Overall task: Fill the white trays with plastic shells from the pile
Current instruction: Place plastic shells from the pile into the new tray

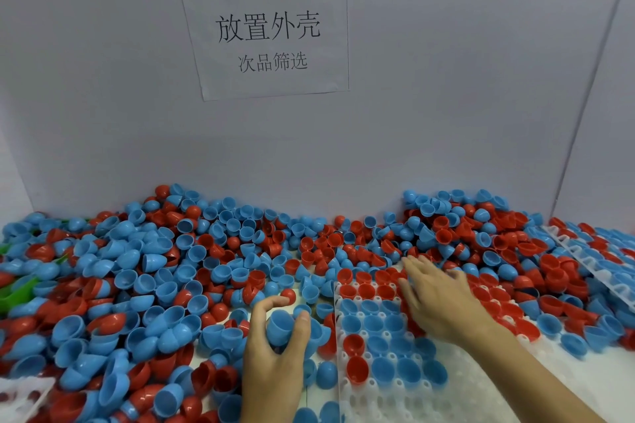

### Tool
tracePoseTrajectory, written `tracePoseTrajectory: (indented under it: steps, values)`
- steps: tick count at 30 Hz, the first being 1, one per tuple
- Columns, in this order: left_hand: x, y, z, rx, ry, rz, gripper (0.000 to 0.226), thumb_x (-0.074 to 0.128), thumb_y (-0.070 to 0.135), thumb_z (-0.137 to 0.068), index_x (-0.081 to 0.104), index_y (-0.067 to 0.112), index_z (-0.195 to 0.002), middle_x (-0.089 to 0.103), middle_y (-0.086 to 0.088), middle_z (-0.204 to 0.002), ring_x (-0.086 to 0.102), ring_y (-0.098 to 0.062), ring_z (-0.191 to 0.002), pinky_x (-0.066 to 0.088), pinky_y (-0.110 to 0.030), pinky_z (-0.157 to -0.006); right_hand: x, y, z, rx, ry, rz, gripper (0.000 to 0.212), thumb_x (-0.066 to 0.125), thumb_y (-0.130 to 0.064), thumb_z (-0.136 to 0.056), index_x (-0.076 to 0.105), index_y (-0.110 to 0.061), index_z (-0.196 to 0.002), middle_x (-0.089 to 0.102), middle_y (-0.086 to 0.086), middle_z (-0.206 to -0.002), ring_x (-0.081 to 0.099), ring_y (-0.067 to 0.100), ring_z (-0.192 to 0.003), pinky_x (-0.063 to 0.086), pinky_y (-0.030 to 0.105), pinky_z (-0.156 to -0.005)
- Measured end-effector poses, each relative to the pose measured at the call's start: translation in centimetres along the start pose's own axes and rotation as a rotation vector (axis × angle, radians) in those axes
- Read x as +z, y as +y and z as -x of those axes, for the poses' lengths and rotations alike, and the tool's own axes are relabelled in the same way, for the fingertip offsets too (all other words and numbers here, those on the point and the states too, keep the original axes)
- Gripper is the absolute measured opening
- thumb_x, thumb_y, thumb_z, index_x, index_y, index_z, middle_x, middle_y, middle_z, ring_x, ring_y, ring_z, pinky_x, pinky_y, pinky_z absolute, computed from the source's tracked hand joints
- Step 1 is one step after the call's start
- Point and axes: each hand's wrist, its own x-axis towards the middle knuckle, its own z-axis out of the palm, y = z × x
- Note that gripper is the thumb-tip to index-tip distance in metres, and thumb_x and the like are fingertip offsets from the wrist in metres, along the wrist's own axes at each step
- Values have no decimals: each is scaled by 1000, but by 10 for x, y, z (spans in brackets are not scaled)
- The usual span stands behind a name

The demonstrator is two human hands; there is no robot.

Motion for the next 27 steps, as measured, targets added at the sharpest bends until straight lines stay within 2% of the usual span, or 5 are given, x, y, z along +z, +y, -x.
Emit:
tracePoseTrajectory:
  steps: [5, 19, 23, 25, 27]
  values:
    - [0, -1, 0, 0, 0, -2, 13, 66, 18, -93, 57, 20, -103, 54, 6, -48, 43, -2, -40, 41, -16, -43, 11, -52, -4, -213, -49, -67, 60, 18, -50, -105, 12, -22, -158, 11, -6, -166, -1, 15, -153, 6, 56, -121]
    - [0, 3, 0, -14, 47, 38, 10, 66, 18, -93, 59, 21, -100, 65, 7, -59, 55, 0, -47, 45, -19, -52, 9, -65, -2, -224, 22, -30, 57, 15, -50, -105, 20, -26, -156, 13, -8, -166, -5, 16, -154, 3, 55, -120]
    - [1, 7, -1, -24, 46, 45, 4, 65, 10, -93, 64, 10, -90, 68, 6, -63, 58, 1, -52, 44, -9, -52, -1, -71, 23, -293, 146, -450, 44, 31, -47, -105, 40, -36, -147, 38, -24, -150, 28, -3, -142, 19, 34, -120]
    - [3, 8, 0, -15, 38, 29, 9, 66, 8, -92, 65, 6, -83, 68, 4, -63, 60, 1, -54, 44, -8, -53, -5, -77, 43, -361, 176, -710, 30, 43, -41, -103, 58, -40, -129, 54, -33, -128, 46, -12, -123, 38, 18, -105]
    - [7, 11, 2, 14, 19, -6, 13, 67, 7, -91, 64, 6, -78, 66, -1, -60, 57, -1, -52, 43, -9, -52, -9, -83, 64, -412, 197, -855, 23, 53, -35, -98, 69, -37, -114, 65, -26, -110, 58, -3, -109, 43, 11, -85]
